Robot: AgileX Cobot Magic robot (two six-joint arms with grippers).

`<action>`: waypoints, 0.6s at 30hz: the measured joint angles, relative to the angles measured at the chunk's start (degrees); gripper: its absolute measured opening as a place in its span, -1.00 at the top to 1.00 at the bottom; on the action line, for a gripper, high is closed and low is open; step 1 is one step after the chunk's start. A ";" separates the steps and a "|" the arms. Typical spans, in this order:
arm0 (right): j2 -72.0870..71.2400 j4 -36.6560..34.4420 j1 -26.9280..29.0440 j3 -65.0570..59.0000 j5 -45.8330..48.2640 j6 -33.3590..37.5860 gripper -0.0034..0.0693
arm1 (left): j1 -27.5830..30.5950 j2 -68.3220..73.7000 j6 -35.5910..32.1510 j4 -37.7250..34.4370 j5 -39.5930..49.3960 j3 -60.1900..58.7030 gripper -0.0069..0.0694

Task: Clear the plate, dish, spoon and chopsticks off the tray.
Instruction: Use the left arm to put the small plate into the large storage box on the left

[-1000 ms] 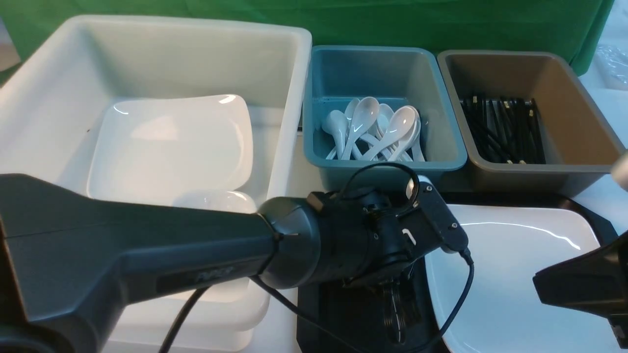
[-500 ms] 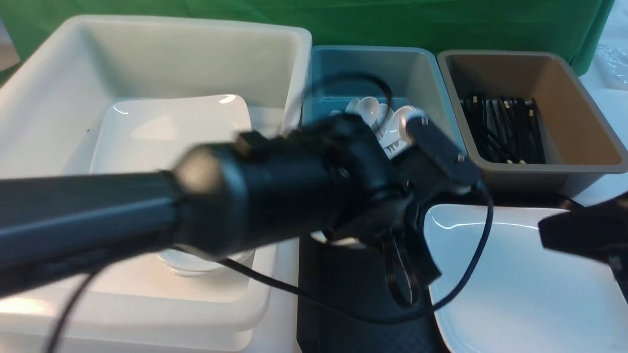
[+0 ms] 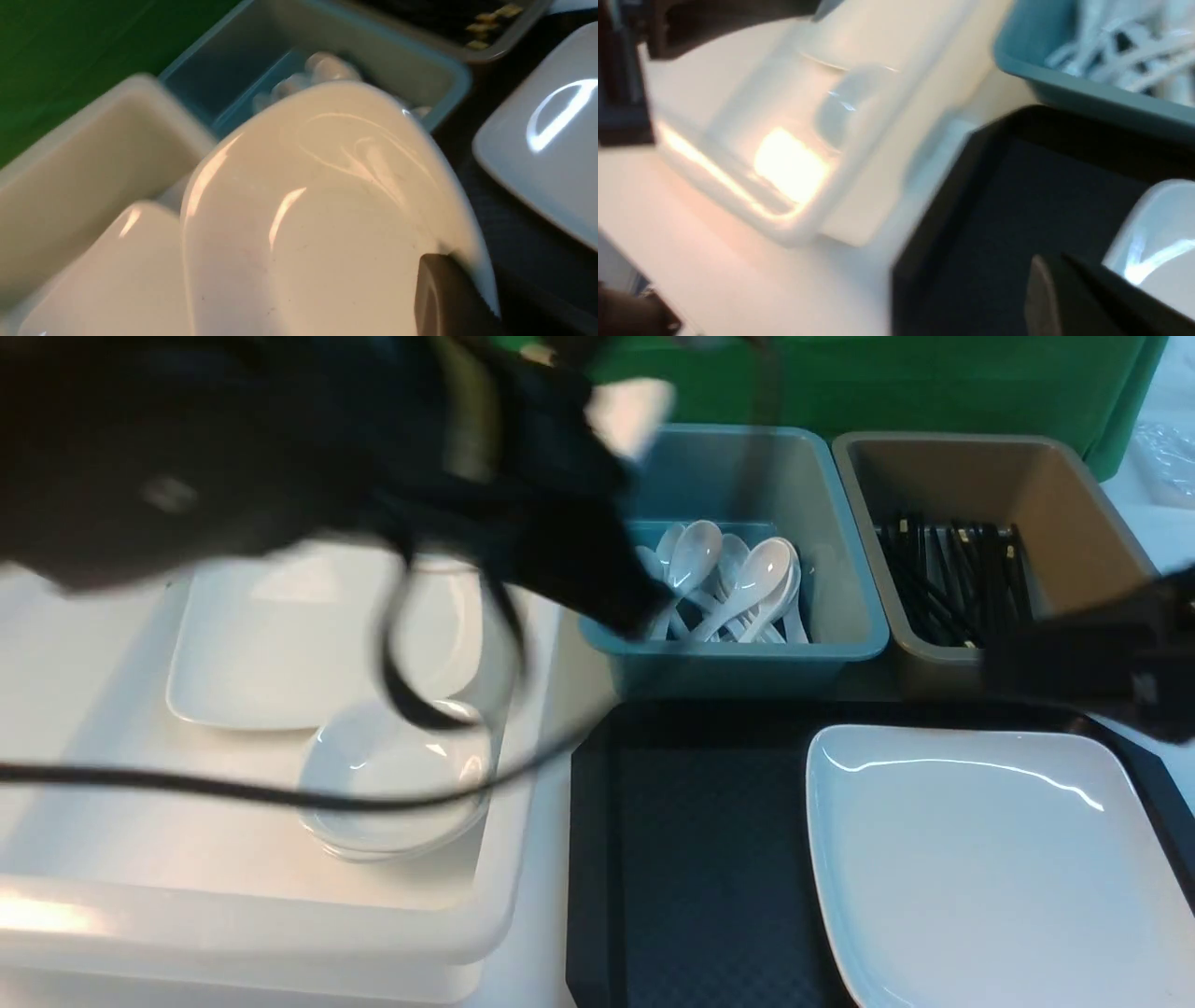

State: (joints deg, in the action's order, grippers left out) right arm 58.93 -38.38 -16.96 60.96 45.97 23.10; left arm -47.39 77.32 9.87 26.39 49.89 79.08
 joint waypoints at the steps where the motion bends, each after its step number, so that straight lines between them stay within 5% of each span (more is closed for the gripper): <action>1: 1.71 -0.88 -1.46 1.38 0.07 0.73 0.85 | 2.18 -0.44 0.24 -0.28 2.55 -0.25 0.75; 9: 15.39 7.12 -17.09 12.48 -0.05 -3.14 0.85 | 16.62 -0.35 -0.26 -7.91 -1.85 -12.40 0.75; 18: 20.64 10.51 -19.23 15.82 -2.65 -7.26 0.85 | 17.68 3.50 -1.15 -13.22 -16.99 -24.28 0.75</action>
State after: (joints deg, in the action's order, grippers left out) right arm 79.58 -27.87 -36.19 76.78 43.31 15.84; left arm -29.71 80.82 8.72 13.16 32.90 54.79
